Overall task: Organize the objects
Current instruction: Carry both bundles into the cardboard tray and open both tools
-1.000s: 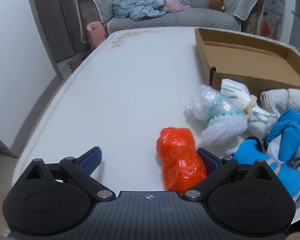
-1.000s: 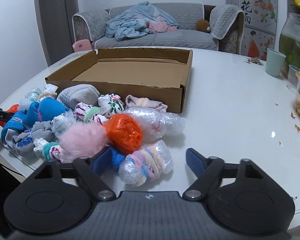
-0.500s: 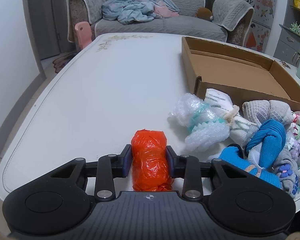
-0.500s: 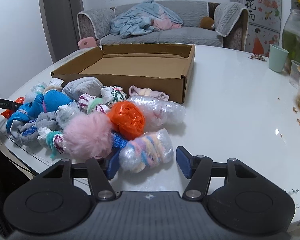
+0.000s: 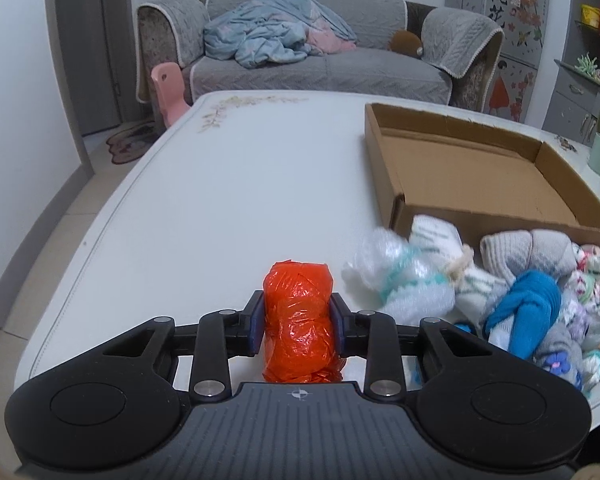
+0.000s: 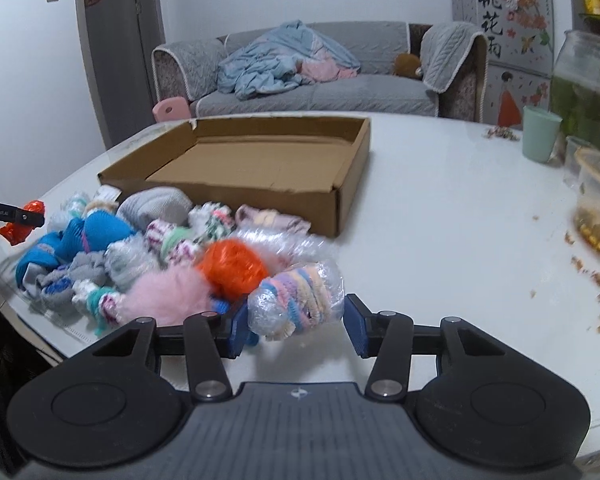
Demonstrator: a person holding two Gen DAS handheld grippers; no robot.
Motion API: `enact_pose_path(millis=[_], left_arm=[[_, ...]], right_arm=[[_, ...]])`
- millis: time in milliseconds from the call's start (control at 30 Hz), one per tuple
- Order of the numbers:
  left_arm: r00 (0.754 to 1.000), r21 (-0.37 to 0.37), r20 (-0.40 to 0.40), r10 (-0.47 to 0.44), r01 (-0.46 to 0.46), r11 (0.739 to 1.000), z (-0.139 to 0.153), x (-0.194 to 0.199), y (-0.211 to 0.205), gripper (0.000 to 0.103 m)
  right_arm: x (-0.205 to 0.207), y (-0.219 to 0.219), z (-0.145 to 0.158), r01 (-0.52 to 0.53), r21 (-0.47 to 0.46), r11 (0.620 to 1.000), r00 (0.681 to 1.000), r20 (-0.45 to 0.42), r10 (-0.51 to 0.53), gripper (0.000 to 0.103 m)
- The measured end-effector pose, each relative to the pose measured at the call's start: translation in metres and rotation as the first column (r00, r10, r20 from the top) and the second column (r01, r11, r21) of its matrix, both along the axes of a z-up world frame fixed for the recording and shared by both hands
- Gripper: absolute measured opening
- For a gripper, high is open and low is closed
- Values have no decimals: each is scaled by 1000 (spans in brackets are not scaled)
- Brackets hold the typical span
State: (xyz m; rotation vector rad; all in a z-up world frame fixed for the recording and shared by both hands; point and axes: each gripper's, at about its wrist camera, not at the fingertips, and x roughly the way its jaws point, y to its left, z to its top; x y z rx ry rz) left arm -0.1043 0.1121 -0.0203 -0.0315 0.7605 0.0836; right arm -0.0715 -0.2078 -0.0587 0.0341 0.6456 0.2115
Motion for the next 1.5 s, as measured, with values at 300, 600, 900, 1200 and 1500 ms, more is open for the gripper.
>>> enact_pose_path(millis=[300, 600, 900, 1200, 1500], left_arm=[[996, 29, 57, -65, 63, 998, 42, 36, -9, 39], [969, 32, 120, -218, 215, 976, 100, 150, -59, 39], [966, -30, -20, -258, 257, 966, 19, 267, -102, 40], [967, -2, -94, -238, 238, 971, -29, 297, -100, 40], [966, 44, -106, -237, 243, 969, -27, 298, -108, 49]], right_arm=[[29, -2, 46, -46, -24, 999, 995, 89, 48, 45], [135, 54, 105, -215, -41, 976, 956, 196, 219, 45], [254, 134, 48, -325, -163, 932, 941, 47, 336, 45], [290, 159, 4, -401, -296, 867, 914, -56, 403, 45], [289, 158, 0, -408, -278, 869, 912, -93, 399, 46]])
